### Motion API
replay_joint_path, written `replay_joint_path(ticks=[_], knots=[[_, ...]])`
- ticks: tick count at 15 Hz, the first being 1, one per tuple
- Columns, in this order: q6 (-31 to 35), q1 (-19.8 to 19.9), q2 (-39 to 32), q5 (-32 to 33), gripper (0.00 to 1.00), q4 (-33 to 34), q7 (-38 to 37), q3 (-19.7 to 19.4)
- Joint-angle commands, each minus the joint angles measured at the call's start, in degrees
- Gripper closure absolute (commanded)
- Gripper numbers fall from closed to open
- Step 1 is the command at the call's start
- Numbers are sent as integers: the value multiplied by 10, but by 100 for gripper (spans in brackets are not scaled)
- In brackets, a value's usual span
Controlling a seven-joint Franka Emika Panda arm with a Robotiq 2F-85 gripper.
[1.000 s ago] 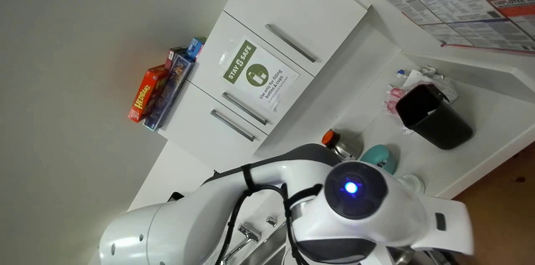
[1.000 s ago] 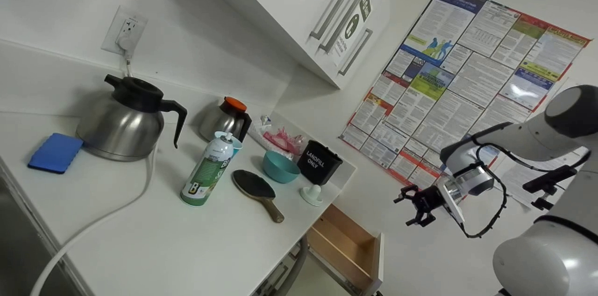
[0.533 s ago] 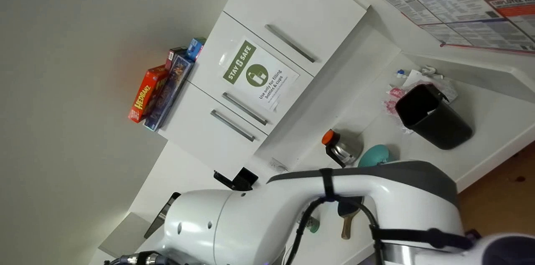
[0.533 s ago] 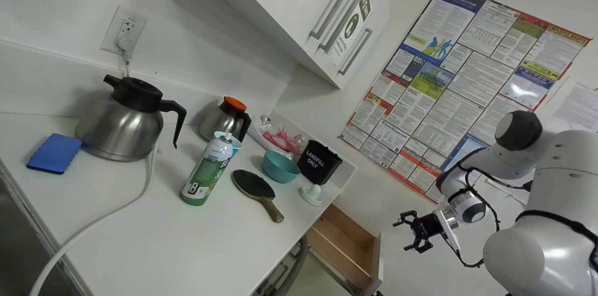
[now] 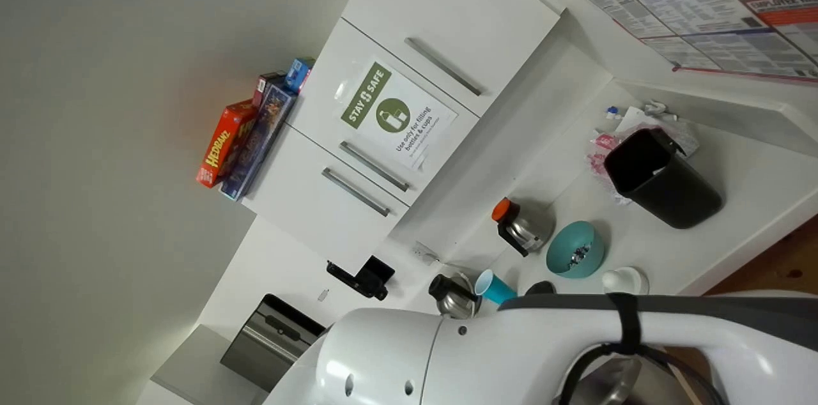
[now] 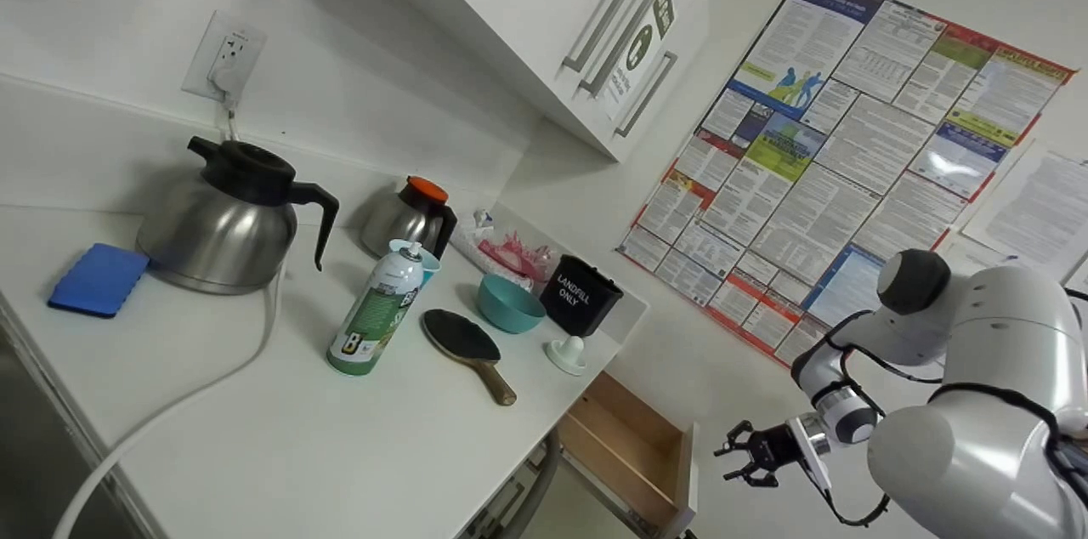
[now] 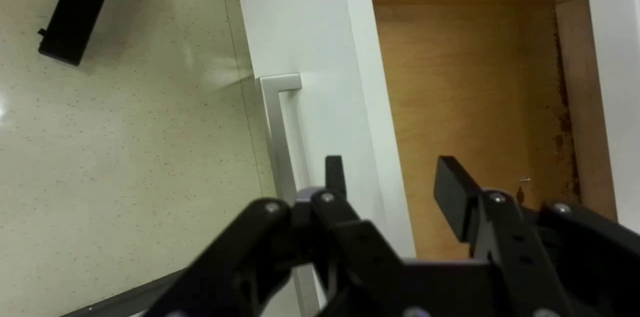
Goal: Close the drawer fully
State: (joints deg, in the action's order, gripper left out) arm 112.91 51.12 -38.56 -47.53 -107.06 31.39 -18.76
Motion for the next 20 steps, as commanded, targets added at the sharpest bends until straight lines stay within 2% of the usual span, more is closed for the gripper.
replay_joint_path(ticks=[1, 3, 4, 8, 11, 12, 17, 20], knots=[[-32, 53, -51, -7, 80, 63, -41, 30], [-42, 77, -77, -6, 95, 87, -67, 42], [-46, 87, -88, -7, 99, 97, -78, 47], [-80, 130, -127, -21, 100, 131, -106, 77], [-111, 151, -147, -62, 100, 140, -127, 100], [-84, 135, -132, -41, 100, 120, -100, 85], [-85, 137, -140, -44, 100, 122, -101, 87], [-53, 114, -105, -48, 100, 59, -46, 98]])
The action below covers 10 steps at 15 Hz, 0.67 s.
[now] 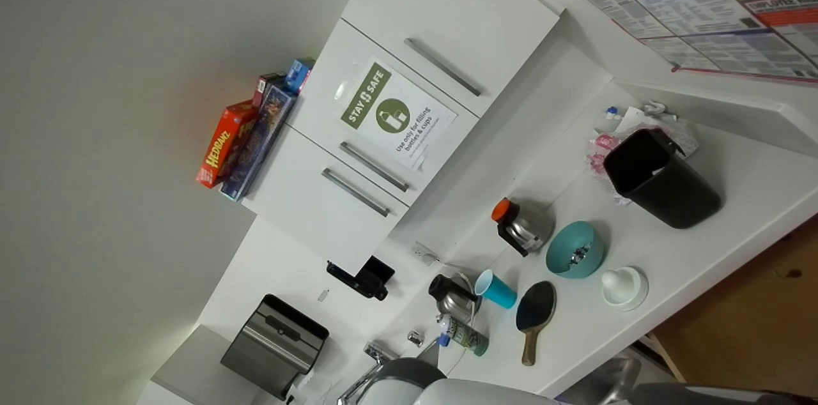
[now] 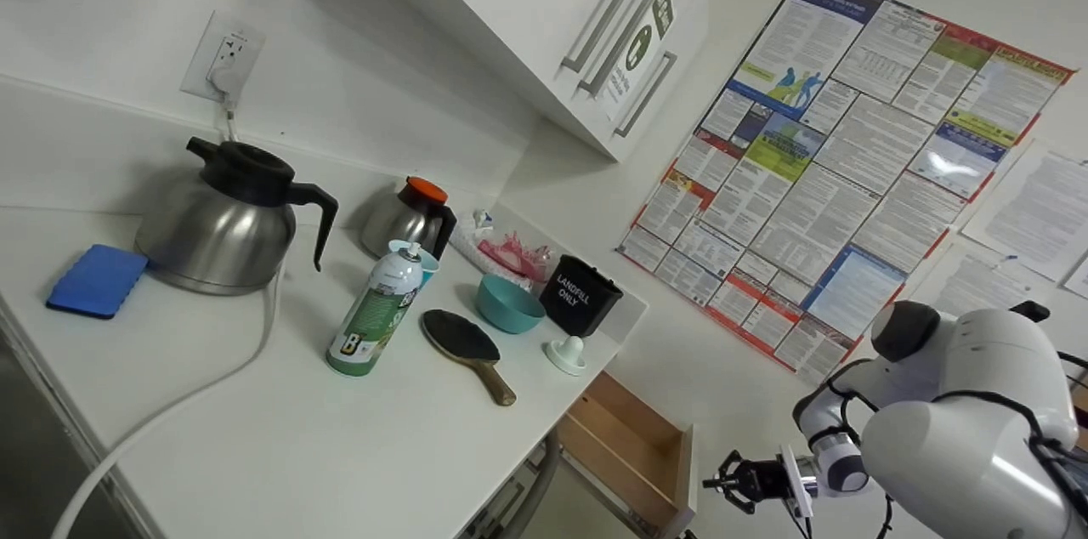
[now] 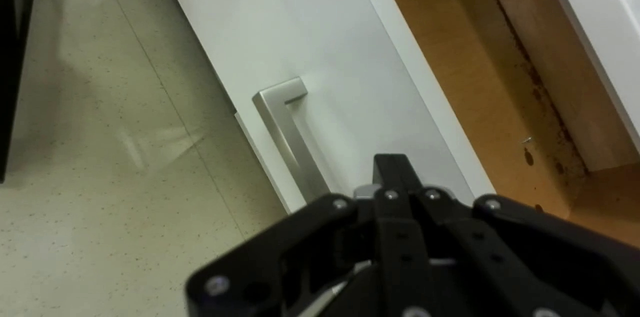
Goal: Close the drawer fully
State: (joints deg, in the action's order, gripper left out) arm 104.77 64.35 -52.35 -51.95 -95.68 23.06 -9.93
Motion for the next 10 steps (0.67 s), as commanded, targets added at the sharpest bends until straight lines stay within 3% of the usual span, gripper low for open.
replay_joint_path(ticks=[1, 6, 10], knots=[[42, -27, 42, -8, 100, -75, 59, 13], [105, -52, 69, -64, 100, -140, 125, 33], [148, -84, 95, -158, 100, -192, 181, 45]])
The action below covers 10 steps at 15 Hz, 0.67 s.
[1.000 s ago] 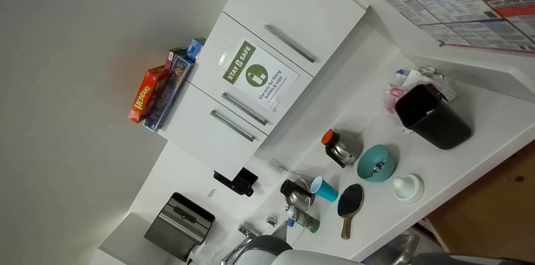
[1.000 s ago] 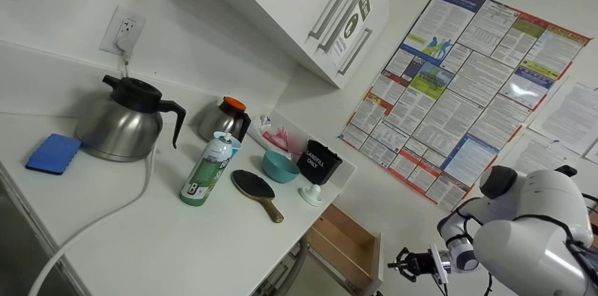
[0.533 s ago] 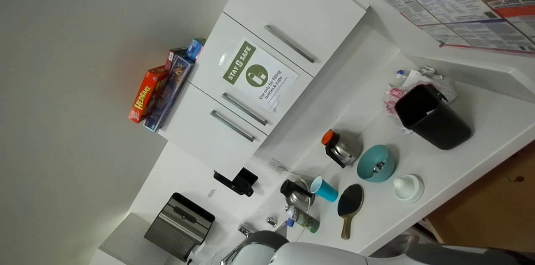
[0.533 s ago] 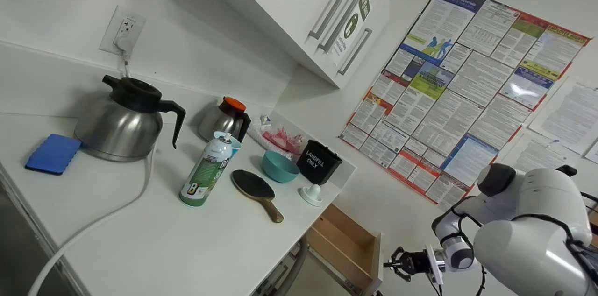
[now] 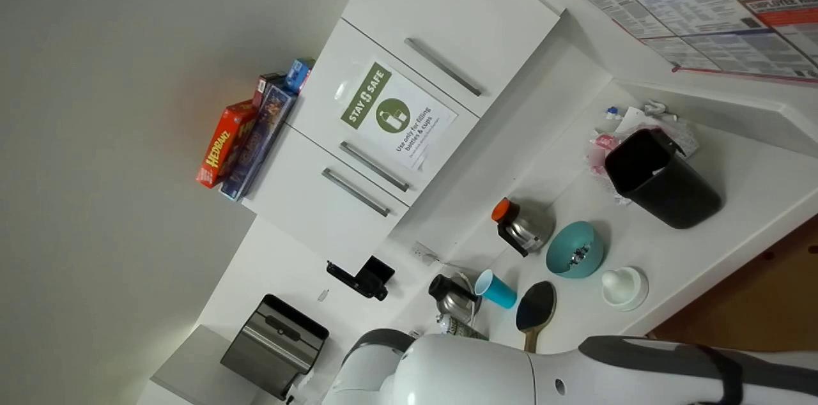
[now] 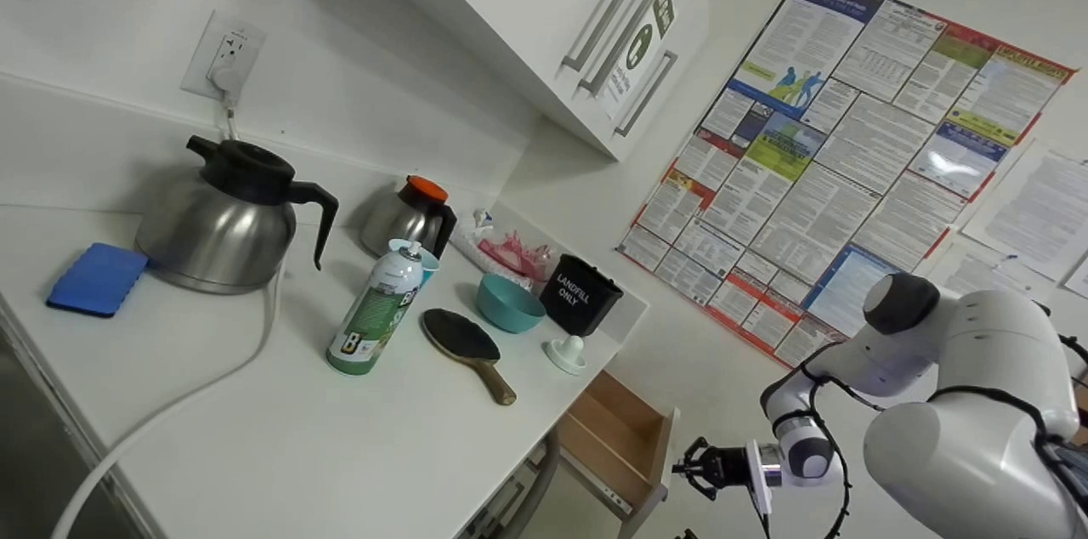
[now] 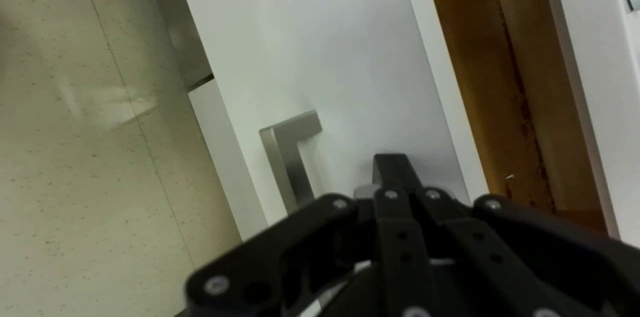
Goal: Close the drawer fully
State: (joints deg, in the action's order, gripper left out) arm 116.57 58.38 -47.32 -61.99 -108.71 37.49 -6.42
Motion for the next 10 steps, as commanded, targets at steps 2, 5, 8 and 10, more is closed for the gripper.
replay_joint_path(ticks=[2, 5, 8, 10], knots=[[44, -51, 54, -102, 100, -79, 62, 7], [50, -99, 59, -150, 100, -85, 66, 0], [48, -151, 51, -179, 100, -68, 46, -7], [49, -186, 44, -195, 100, -56, 33, -14]])
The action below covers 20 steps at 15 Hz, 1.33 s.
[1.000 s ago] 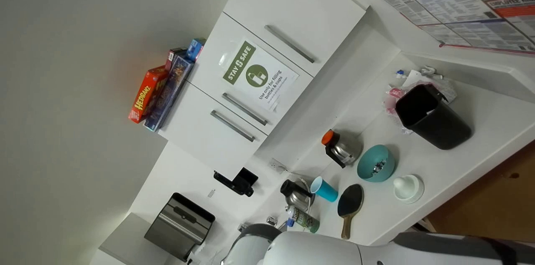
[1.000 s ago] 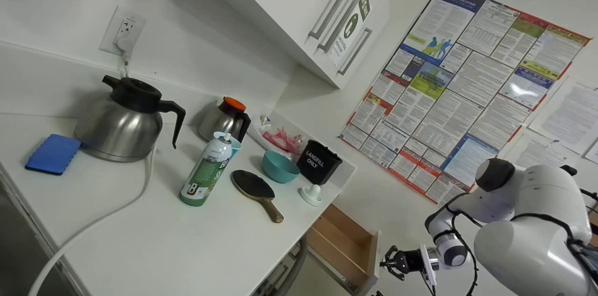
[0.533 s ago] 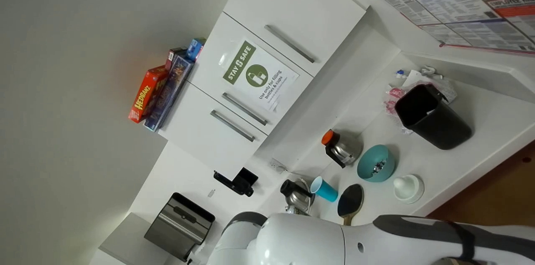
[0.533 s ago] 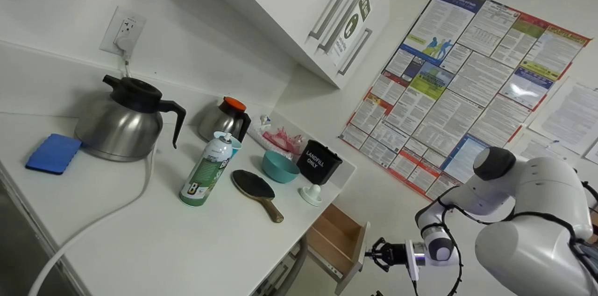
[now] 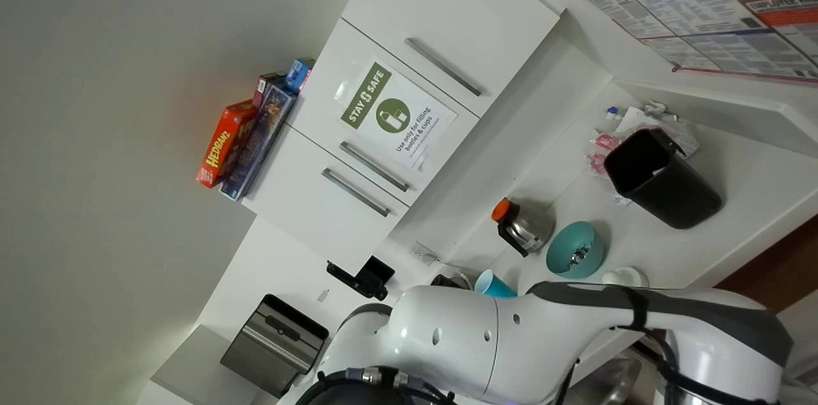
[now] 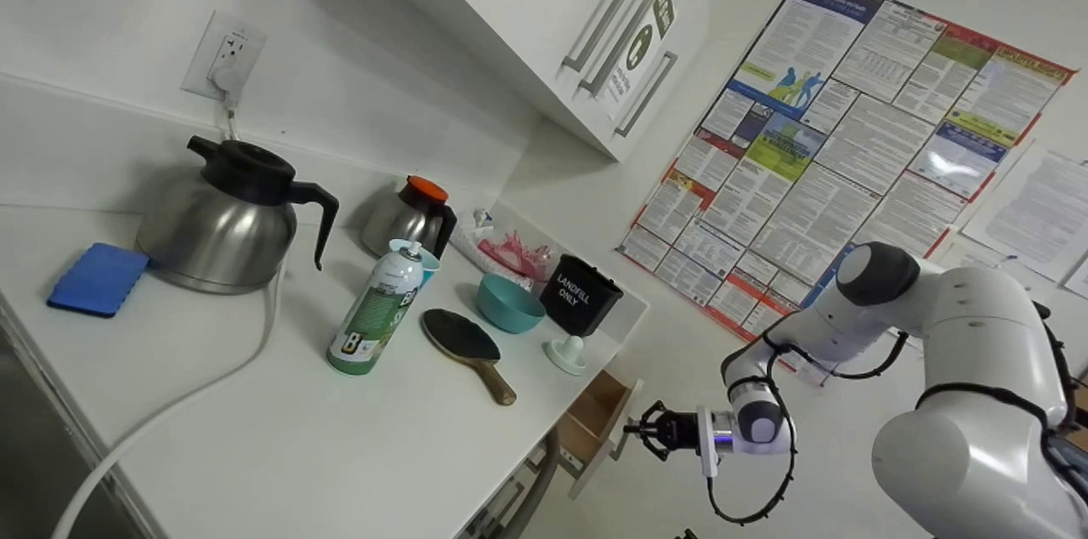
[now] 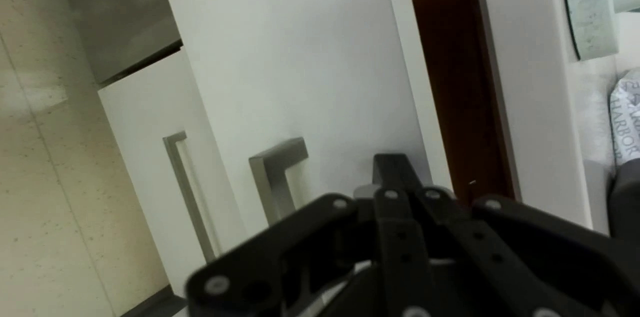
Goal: Close the drawer fully
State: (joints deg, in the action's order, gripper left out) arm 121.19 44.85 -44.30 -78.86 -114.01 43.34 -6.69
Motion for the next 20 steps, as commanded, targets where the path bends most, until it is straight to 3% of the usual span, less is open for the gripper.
replay_joint_path(ticks=[1, 8, 16, 17, 20], knots=[[4, -69, 9, -33, 100, 5, -34, -15], [4, -162, -31, -49, 100, 66, -107, -48], [2, -186, -57, -32, 100, 102, -104, -65], [-4, -196, 19, -13, 100, 14, -85, -76], [6, -217, 87, 51, 100, -61, -93, -109]])
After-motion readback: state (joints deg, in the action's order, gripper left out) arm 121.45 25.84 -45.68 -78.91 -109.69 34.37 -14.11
